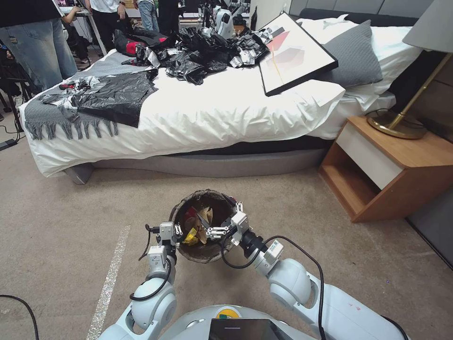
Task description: Pick up the trash bin, then pick up the garbage from the floor and place it into the trash bin.
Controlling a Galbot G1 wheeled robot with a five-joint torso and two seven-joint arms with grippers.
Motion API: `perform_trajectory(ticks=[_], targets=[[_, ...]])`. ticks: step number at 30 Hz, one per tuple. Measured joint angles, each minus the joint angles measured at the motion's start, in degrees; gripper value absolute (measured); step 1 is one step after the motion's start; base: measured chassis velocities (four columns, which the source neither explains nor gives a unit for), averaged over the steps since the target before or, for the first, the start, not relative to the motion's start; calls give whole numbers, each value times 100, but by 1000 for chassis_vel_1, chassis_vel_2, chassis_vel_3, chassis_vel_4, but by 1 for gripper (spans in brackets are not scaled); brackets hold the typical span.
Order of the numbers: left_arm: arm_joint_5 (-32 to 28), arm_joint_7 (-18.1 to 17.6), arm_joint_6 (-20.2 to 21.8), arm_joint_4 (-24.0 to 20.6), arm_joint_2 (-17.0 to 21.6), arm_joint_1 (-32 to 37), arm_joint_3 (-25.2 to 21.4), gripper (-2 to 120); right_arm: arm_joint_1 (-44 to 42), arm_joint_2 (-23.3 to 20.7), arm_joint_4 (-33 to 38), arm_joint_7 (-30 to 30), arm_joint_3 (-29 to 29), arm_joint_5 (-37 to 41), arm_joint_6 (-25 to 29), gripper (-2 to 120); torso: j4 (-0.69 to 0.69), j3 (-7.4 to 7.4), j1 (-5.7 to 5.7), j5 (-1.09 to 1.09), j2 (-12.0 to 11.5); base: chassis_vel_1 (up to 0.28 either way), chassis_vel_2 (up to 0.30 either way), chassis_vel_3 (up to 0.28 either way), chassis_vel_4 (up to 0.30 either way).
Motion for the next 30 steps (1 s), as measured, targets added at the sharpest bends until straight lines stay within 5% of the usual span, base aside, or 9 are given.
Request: perform_trajectory(ticks=[8, 21, 30], targets=[[4, -1, -4, 23, -31, -2, 15, 0, -156, -71, 436, 41, 302, 124, -61, 100, 0, 0, 0, 0, 0, 0, 0, 0, 0], [28, 2, -24, 40, -65, 33, 3, 0, -818, -84, 1358, 557, 1843, 616, -516, 100, 0, 0, 0, 1, 0, 0, 0, 0, 0], [38, 3, -37, -9, -62, 83, -61, 0, -1251, 328, 1047, 1059, 2807, 523, -810, 100, 0, 0, 0, 1, 0, 0, 0, 0, 0]])
